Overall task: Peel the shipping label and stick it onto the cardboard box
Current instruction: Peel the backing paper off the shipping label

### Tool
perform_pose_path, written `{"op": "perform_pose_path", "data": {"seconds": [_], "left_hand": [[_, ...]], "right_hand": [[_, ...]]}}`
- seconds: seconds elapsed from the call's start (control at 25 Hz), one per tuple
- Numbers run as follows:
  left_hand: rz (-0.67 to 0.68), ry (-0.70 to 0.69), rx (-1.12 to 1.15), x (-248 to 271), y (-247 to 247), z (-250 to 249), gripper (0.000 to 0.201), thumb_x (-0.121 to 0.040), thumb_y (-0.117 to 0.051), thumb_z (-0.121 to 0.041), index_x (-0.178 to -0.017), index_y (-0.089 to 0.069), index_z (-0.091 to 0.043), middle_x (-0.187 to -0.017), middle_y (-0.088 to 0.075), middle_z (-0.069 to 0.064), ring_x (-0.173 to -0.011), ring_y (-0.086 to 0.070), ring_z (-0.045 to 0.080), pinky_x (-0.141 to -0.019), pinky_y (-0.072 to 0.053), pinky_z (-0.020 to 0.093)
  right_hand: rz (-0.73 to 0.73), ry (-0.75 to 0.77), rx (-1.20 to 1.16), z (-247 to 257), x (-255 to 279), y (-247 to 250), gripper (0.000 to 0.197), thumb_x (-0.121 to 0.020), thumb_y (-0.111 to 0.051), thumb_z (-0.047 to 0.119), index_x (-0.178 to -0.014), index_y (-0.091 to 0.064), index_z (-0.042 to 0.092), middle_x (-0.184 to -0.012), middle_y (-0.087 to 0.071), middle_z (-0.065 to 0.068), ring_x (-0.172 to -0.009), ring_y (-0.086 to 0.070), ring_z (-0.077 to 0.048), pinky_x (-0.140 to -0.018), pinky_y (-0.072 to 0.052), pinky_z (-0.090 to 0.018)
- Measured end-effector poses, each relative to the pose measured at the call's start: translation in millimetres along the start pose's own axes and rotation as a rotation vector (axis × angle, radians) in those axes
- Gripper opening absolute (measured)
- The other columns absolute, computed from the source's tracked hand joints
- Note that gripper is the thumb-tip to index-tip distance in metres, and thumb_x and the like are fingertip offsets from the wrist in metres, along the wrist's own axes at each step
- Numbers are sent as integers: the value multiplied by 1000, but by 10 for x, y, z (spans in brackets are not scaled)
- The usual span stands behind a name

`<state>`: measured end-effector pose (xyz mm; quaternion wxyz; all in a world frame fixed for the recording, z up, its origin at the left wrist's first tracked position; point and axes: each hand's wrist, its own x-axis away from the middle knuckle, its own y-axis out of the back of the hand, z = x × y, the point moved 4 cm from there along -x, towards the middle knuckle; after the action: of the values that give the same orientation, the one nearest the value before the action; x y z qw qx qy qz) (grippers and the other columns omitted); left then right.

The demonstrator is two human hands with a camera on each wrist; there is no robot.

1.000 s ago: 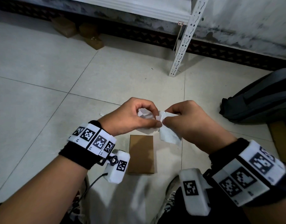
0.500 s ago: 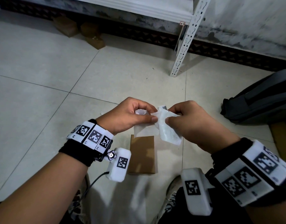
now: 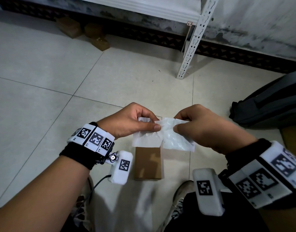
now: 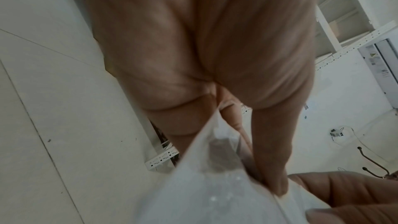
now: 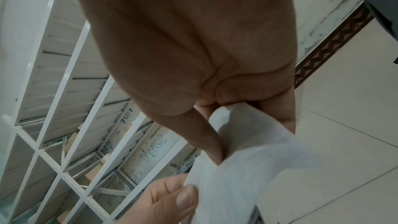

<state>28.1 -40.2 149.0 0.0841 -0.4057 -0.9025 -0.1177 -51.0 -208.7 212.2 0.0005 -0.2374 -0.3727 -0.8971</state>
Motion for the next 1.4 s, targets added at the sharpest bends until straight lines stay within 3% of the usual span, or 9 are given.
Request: {"op": "perform_pose_path", "data": {"seconds": [0.28,0.4,0.52,0.6,0.72,1.04,1.24,1.4], "left_hand": [[92,19,-43,30,-9,-33,12,-85,-75,-10,-91,-75,0,-79,-74,4,-67,-68,7,-61,-51,17],[127,22,-68,30,-20,-31,15,-85,-75,-11,-92,-74,2,-82,-74,8,-70,-69,10,-63,-52,19],[136,23,-96,29,-18,-18,20,-85,-76,-14,-95,-74,3,-90,-75,20,-76,-69,16,-67,-54,22],[141,27,-97,33,-24,-15,21,-84,-77,-14,-94,-74,3,-90,-75,19,-75,-68,16,-66,-53,22],[157,32,-100,32,-28,-16,19,-85,-76,-14,-93,-75,2,-85,-74,11,-72,-67,13,-63,-52,20],[160,14,-80,42,-33,-58,9,-86,-75,-11,-89,-74,-2,-81,-72,7,-70,-66,12,-61,-50,19],[116,42,-95,68,46,-24,9,-84,-76,-8,-89,-73,-1,-76,-69,1,-64,-63,7,-59,-48,15],[71,64,-47,61,109,17,9,-81,-78,-7,-86,-73,-2,-69,-69,-3,-58,-63,6,-54,-48,16]], "right_hand": [[60,21,89,6,9,24,16,-84,-61,13,-80,-72,23,-81,-74,-2,-73,-68,-20,-57,-51,-27],[79,44,147,14,16,28,17,-84,-61,15,-76,-70,27,-84,-71,1,-73,-66,-17,-56,-47,-26],[84,62,181,25,29,25,16,-85,-60,17,-79,-72,26,-87,-71,2,-77,-68,-18,-60,-54,-30],[84,62,194,29,36,23,16,-85,-59,18,-81,-72,26,-88,-72,1,-79,-70,-20,-65,-57,-35],[80,64,209,33,40,24,16,-84,-59,19,-83,-73,26,-89,-72,2,-79,-70,-19,-63,-56,-32],[79,59,206,39,62,47,17,-84,-58,17,-79,-72,26,-85,-73,-1,-77,-71,-21,-68,-60,-39],[40,10,263,-5,66,120,23,-83,-55,9,-75,-71,23,-83,-72,-2,-79,-67,-21,-58,-54,-29],[8,-19,252,-29,42,162,25,-81,-53,6,-81,-76,16,-84,-76,-8,-81,-71,-25,-69,-60,-38]]}}
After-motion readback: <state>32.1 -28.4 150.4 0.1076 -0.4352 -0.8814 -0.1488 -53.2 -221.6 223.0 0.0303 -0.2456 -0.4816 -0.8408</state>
